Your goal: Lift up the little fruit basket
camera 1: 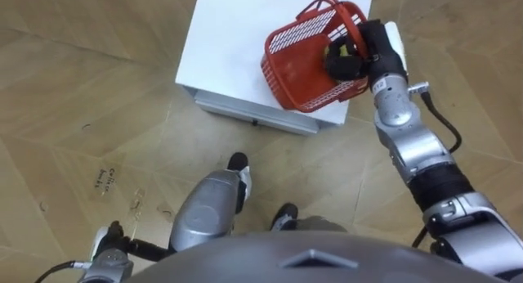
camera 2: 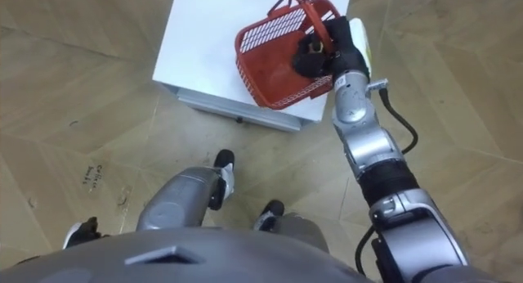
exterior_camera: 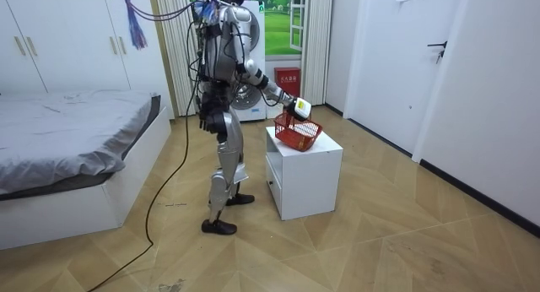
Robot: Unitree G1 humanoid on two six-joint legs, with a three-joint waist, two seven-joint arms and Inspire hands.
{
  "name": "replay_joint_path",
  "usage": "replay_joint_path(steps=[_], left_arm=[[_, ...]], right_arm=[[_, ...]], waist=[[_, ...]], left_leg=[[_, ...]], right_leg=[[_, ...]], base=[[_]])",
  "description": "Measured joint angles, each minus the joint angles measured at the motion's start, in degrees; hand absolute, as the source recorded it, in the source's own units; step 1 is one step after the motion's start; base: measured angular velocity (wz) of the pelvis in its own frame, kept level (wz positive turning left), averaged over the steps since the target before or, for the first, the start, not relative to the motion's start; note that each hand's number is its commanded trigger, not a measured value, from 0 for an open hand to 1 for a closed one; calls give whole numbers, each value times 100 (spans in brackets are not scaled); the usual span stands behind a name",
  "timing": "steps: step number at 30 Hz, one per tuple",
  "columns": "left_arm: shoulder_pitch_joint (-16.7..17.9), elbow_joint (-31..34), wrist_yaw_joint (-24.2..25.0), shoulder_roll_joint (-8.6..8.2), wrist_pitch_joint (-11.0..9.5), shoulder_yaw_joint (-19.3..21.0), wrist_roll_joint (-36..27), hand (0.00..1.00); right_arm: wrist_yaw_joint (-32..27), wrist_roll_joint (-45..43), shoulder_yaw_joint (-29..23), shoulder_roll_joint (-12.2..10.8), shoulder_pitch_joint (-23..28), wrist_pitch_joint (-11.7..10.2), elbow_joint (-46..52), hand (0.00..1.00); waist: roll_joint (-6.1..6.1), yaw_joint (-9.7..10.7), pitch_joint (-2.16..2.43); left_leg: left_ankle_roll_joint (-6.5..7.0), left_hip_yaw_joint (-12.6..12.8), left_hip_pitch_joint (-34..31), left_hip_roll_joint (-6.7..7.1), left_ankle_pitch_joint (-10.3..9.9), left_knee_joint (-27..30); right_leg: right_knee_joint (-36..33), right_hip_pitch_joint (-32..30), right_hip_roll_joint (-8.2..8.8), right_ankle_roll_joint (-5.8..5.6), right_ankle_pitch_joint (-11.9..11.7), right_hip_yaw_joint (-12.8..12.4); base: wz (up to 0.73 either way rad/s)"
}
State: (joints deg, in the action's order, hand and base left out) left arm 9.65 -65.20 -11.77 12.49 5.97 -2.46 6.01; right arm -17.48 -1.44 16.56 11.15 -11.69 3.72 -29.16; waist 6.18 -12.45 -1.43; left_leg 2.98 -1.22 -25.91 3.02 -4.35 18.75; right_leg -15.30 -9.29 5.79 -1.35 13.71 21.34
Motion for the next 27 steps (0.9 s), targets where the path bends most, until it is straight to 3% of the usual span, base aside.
replay_joint_path(steps=[6,7,8,9,10,16,27], left_arm=[[3,-7,-2,5,41,-4,52,0],[4,-7,-5,6,53,-3,96,0],[3,-6,-5,6,53,-3,105,0],[3,-7,-5,6,53,-3,106,0],[1,-5,-6,6,50,-3,106,0],[-18,5,-5,7,44,-6,314,0],[-21,120,-4,18,43,-9,313,0]], right_arm=[[-335,327,-41,16,-220,1,-87,98],[-359,369,-41,11,-297,1,-186,69],[-374,468,-49,17,-362,1,-263,50],[-389,531,-50,18,-398,-2,-308,16],[-441,579,-49,18,-476,-6,-430,0],[-620,618,-203,72,-648,-10,-641,0],[-701,1067,-205,125,-742,-12,-911,0]], waist=[[1,-63,0],[-2,-67,-2],[-2,-69,-2],[-3,-73,-3],[-6,-81,-5],[-79,-227,-52],[-93,-352,-60]], left_leg=[[37,-67,-145,73,-21,59],[46,-67,-152,77,-26,69],[52,-71,-159,82,-30,79],[55,-72,-160,82,-33,82],[61,-83,-161,84,-37,92],[83,-148,-288,97,-63,218],[103,-201,-358,152,-69,240]], right_leg=[[-54,-106,61,-58,34,91],[-59,-106,65,-59,35,103],[-62,-105,75,-60,34,149],[-67,-105,79,-60,34,173],[-72,-103,88,-64,35,207],[-160,-182,109,-107,59,317],[-243,-260,157,-144,82,340]], base=[[7],[0],[0],[0],[0],[3],[3]])
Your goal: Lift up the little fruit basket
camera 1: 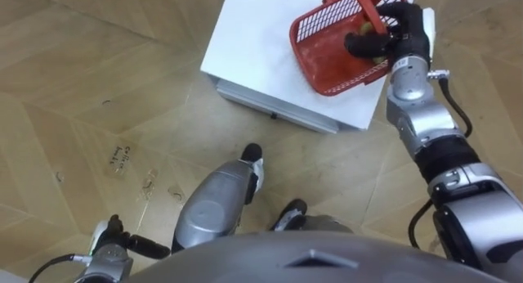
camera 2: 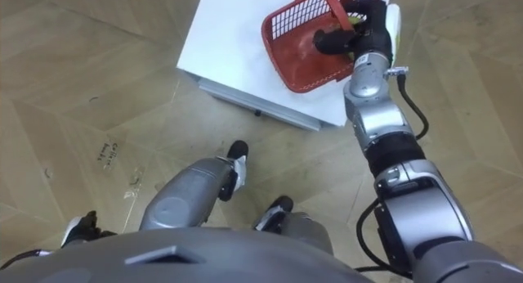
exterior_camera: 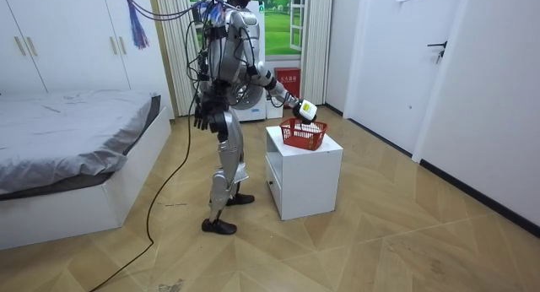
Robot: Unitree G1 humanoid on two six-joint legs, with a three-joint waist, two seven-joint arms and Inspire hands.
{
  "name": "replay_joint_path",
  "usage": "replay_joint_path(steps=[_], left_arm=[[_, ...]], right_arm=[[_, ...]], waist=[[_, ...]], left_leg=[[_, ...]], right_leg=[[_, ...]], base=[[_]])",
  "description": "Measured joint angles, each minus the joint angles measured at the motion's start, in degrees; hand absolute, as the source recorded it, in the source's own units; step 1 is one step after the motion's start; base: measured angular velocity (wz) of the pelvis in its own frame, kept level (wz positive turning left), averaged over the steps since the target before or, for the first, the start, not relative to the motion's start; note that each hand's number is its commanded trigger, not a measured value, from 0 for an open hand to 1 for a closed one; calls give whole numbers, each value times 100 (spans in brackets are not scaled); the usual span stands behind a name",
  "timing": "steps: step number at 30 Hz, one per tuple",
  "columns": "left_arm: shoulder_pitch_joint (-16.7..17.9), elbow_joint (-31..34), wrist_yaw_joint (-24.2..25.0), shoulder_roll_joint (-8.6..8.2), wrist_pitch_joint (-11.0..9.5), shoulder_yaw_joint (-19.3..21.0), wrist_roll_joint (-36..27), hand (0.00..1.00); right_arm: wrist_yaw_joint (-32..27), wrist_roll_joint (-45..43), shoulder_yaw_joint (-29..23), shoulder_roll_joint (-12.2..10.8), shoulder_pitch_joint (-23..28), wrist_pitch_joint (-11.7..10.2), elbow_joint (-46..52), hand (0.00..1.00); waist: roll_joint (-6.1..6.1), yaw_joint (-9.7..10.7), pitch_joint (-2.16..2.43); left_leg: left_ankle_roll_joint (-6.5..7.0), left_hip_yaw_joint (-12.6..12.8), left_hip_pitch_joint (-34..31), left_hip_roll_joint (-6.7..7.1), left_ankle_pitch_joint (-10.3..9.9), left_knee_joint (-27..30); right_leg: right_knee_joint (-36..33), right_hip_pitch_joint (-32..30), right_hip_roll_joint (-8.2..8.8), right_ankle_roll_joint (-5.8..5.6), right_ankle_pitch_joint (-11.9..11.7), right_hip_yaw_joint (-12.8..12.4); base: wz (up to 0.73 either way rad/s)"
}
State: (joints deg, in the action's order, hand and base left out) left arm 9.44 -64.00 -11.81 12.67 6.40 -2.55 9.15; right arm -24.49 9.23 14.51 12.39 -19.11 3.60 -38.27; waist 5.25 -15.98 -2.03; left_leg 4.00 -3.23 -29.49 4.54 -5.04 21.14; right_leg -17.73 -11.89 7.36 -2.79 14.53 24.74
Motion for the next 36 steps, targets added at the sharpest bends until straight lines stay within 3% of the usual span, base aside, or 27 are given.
replay_joint_path(steps=[28,36], left_arm=[[5,-10,1,1,-12,-3,-1,0],[3,-24,-3,-5,-35,19,-53,0]], right_arm=[[-3,-3,-5,140,9,-67,-177,0],[-297,-88,-74,174,67,-122,334,0]], waist=[[33,23,21],[124,189,47]], left_leg=[[42,23,72,29,-12,6],[48,129,308,20,-15,-59]], right_leg=[[-8,73,39,-35,21,22],[3,249,53,-36,20,-46]], base=[[0],[-4]])
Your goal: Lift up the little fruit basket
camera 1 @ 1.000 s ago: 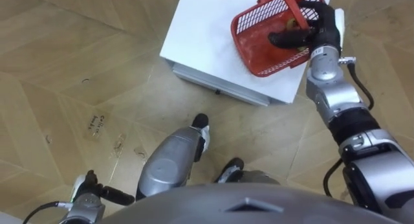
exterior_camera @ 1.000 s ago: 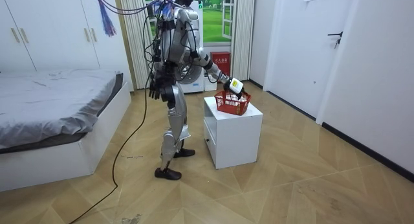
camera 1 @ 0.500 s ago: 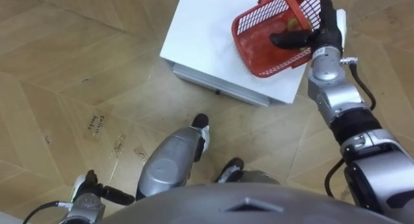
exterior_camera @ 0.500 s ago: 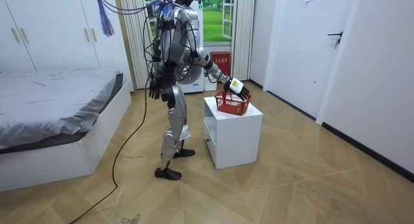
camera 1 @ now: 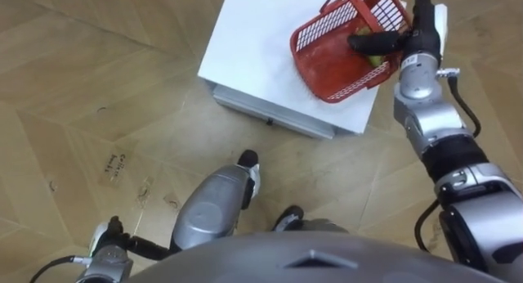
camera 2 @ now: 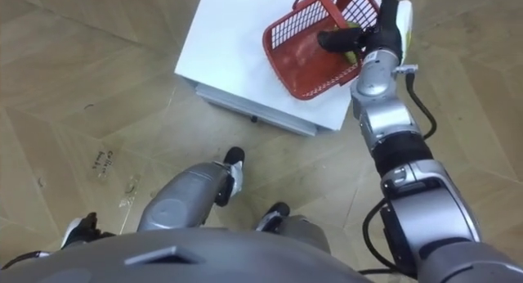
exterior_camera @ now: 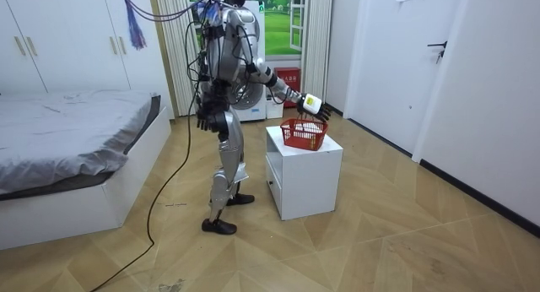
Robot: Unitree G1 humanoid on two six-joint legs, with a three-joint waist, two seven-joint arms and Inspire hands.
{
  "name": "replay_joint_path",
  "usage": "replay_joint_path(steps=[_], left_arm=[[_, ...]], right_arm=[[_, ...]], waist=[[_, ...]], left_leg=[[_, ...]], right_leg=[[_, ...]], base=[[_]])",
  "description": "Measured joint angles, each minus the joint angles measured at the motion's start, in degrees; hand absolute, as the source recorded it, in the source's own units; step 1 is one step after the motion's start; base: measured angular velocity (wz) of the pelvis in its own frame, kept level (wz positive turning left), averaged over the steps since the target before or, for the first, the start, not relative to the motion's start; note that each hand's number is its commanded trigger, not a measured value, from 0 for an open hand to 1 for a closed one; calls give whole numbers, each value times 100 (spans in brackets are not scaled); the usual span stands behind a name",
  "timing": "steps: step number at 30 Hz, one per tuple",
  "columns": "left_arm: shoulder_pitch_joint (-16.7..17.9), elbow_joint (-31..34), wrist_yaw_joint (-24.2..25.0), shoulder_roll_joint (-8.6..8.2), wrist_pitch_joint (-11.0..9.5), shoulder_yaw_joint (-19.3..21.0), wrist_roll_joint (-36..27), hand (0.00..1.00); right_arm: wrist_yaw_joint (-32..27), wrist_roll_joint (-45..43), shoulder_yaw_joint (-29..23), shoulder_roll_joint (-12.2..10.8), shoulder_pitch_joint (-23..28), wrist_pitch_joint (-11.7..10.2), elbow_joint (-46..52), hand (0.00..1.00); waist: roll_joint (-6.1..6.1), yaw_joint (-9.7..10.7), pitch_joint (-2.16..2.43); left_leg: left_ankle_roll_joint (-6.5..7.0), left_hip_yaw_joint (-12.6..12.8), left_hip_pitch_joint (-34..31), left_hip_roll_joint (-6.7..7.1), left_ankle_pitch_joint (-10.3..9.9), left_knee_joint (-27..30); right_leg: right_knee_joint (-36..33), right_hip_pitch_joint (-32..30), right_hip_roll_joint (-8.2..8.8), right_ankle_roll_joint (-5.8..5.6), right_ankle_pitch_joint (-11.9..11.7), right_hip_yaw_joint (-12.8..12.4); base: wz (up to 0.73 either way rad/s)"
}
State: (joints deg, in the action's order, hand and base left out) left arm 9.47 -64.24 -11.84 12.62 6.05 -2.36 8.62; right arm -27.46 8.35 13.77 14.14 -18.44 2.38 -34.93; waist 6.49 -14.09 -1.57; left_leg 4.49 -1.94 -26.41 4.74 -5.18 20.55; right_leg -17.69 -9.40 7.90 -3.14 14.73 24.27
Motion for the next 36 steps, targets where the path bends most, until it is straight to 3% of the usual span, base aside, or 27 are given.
replay_joint_path(steps=[6,9,10,11,17,22,27,32,35,36], left_arm=[[16,-1,-125,-24,-14,222,-10,0],[13,21,-163,-34,-26,220,-10,0],[16,35,-168,-44,-49,215,-4,0],[41,26,-176,-56,-96,216,3,0],[151,53,-249,-121,-242,226,16,0],[281,12,-275,-187,-266,365,-9,0],[388,14,-274,-206,-224,460,-96,0],[481,17,-274,-225,-238,714,-114,0],[531,30,-275,-226,-211,718,-111,0],[535,41,-275,-227,-200,723,-101,0]], right_arm=[[-69,-448,-350,21,720,-56,1408,0],[-161,-446,-504,35,853,-133,1639,0],[-173,-449,-572,35,1028,-180,1850,0],[-177,-449,-626,36,1226,-240,2095,0],[-131,-406,-848,71,1624,-426,2836,0],[171,-365,-901,103,1838,-627,3102,0],[423,31,-1057,101,2186,-631,3208,0],[370,55,-1505,101,2554,-658,3381,0],[115,-97,-1584,104,2671,-783,2798,0],[82,-174,-1586,99,2696,-777,2571,0]], waist=[[-2,348,9],[-16,468,38],[-36,514,99],[-64,561,118],[-214,669,143],[-251,769,150],[-268,880,154],[-244,968,171],[-237,1032,155],[-220,1059,169]], left_leg=[[-1,34,382,7,2,-129],[-5,113,622,-13,3,-218],[-6,119,679,-12,2,-247],[-6,134,774,-7,3,-283],[-27,240,1152,-28,19,-436],[-46,278,1452,-35,28,-533],[-62,279,1625,-39,40,-583],[-63,388,1716,-54,42,-671],[-62,483,1830,-84,38,-685],[-60,483,1842,-84,34,-692]], right_leg=[[153,350,-14,-33,-21,-103],[270,524,-28,-42,-41,-196],[307,576,-30,-45,-54,-196],[306,650,-21,-46,-56,-198],[303,884,6,-47,-56,-249],[420,1181,-14,-45,-57,-294],[420,1336,-15,-44,-57,-292],[408,1342,-16,-43,-57,-478],[442,1434,-30,-31,-80,-532],[461,1463,-33,-31,-80,-526]], base=[[-6],[-14],[-6],[-7],[-14],[-4],[1],[-13],[-13],[0]])
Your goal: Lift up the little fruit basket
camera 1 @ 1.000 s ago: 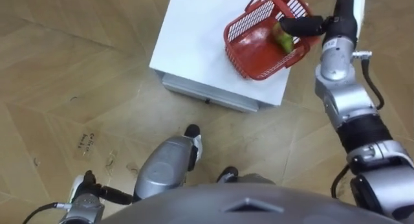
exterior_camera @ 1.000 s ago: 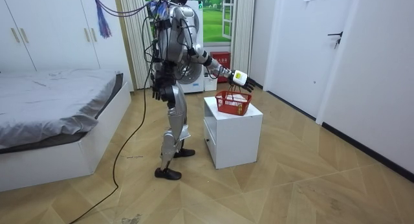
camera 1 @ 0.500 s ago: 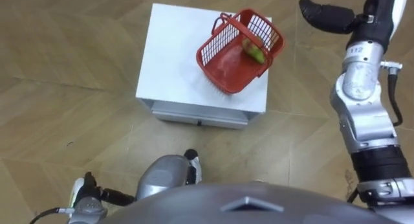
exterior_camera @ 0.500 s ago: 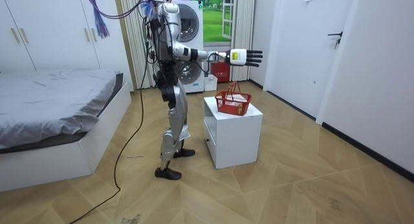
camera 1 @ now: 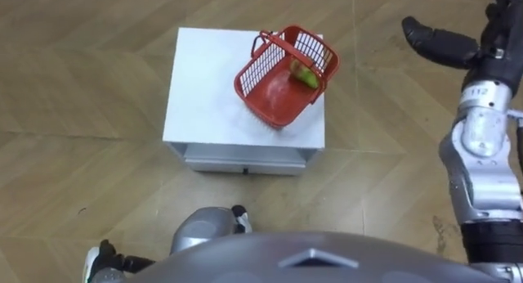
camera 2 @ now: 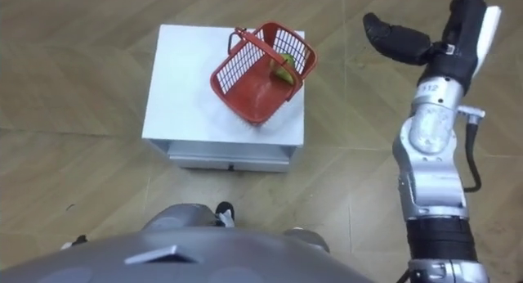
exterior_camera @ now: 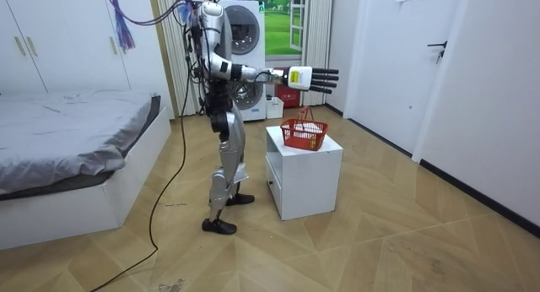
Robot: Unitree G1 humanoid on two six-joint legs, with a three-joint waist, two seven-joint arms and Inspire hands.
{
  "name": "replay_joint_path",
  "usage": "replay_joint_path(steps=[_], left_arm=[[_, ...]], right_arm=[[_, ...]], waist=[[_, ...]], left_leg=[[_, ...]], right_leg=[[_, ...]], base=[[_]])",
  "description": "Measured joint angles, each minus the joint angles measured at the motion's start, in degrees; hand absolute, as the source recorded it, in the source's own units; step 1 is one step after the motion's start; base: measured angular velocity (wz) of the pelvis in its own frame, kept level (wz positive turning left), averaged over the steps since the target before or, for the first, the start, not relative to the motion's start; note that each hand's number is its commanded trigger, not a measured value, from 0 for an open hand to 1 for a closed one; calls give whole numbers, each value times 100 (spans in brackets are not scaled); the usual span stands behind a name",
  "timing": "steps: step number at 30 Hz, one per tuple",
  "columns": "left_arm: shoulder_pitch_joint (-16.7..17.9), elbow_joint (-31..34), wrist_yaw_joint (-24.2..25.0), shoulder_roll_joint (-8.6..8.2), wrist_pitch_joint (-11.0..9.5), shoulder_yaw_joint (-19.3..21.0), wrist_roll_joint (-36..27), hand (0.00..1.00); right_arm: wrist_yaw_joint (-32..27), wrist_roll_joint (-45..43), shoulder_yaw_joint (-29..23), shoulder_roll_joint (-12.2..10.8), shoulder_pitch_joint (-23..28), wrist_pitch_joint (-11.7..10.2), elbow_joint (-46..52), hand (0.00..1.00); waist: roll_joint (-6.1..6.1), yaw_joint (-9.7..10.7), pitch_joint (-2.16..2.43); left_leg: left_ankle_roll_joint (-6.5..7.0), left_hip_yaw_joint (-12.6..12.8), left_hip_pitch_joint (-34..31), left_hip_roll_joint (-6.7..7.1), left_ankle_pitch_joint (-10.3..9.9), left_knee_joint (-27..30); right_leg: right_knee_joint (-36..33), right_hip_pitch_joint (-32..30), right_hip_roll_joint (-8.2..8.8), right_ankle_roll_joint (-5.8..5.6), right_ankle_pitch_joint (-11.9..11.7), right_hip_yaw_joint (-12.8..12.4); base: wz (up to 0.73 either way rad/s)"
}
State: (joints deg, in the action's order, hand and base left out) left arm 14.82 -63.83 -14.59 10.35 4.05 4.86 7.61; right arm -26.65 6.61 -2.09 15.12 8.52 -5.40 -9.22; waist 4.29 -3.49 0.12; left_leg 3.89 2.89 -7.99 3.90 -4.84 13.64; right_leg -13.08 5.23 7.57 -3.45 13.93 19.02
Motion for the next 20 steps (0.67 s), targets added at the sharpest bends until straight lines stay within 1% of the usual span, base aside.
replay_joint_path(steps=[3,4,5,6,7,8,9,11,12,13,15,16,18,20], left_arm=[[-8,57,3,-44,68,6,92,0],[-2,69,3,-45,78,16,94,0],[3,66,4,-66,88,117,141,0],[10,64,4,-84,95,174,171,0],[48,64,3,-106,108,197,225,0],[84,68,4,-133,131,198,226,0],[96,69,7,-143,153,199,231,0],[114,101,45,-174,211,238,344,0],[116,121,61,-174,228,248,343,0],[110,136,129,-179,267,267,344,0],[57,135,206,-210,344,299,355,0],[52,131,264,-222,379,324,451,0],[25,135,287,-247,448,350,600,0],[0,141,294,-287,514,364,675,0]], right_arm=[[12,-140,-37,-44,221,21,-1269,0],[54,-135,-43,-52,323,131,-1828,0],[159,-137,-43,-58,430,192,-2411,0],[219,-138,-39,-60,472,230,-2705,0],[357,-134,-43,-67,543,316,-3295,0],[498,-131,-43,-76,629,410,-3795,0],[573,-132,-48,-85,652,444,-4025,0],[888,-145,-58,-177,695,603,-4768,0],[969,-147,-38,-212,698,658,-4913,0],[1161,-215,-29,-283,684,760,-5132,0],[1392,-375,-29,-390,602,830,-5474,0],[1552,-495,-30,-453,555,911,-5660,0],[1802,-653,26,-495,493,1057,-5889,0],[2061,-952,90,-516,382,1261,-6093,0]], waist=[[5,33,2],[2,26,4],[-3,27,6],[0,18,11],[-2,20,15],[-15,31,-1],[-23,32,-8],[-63,49,-11],[-62,46,-11],[-57,41,-9],[-39,64,-14],[-17,87,-15],[-5,118,-15],[7,142,-19]], left_leg=[[-40,-4,74,-14,-35,-10],[-46,-6,90,-19,-41,-10],[-50,-9,95,-20,-40,-22],[-51,-8,99,-21,-39,-24],[-51,-9,112,-19,-39,-21],[-49,-9,114,-17,-39,-8],[-46,-9,115,-17,-37,-7],[-61,-20,113,-20,-43,-14],[-64,-26,113,-20,-44,-11],[-73,-32,115,-22,-47,-9],[-56,-64,133,-15,-31,-10],[-61,-101,163,0,-28,-3],[-70,-152,192,18,-26,1],[-80,-200,213,37,-24,11]], right_leg=[[40,71,-7,9,-6,4],[42,75,-9,9,-5,2],[43,82,-15,11,-4,-1],[43,82,-16,12,-4,-2],[46,88,-12,16,0,-7],[65,102,-17,17,1,-15],[79,108,-21,17,1,-19],[131,122,-42,22,18,-29],[127,123,-44,25,27,-28],[120,124,-50,30,38,-30],[120,160,-51,31,50,7],[133,216,-47,31,61,45],[138,266,-42,34,76,101],[155,304,-40,40,93,154]], base=[[-1],[-4],[-4],[0],[0],[0],[0],[0],[4],[4],[10],[17],[15],[10]])
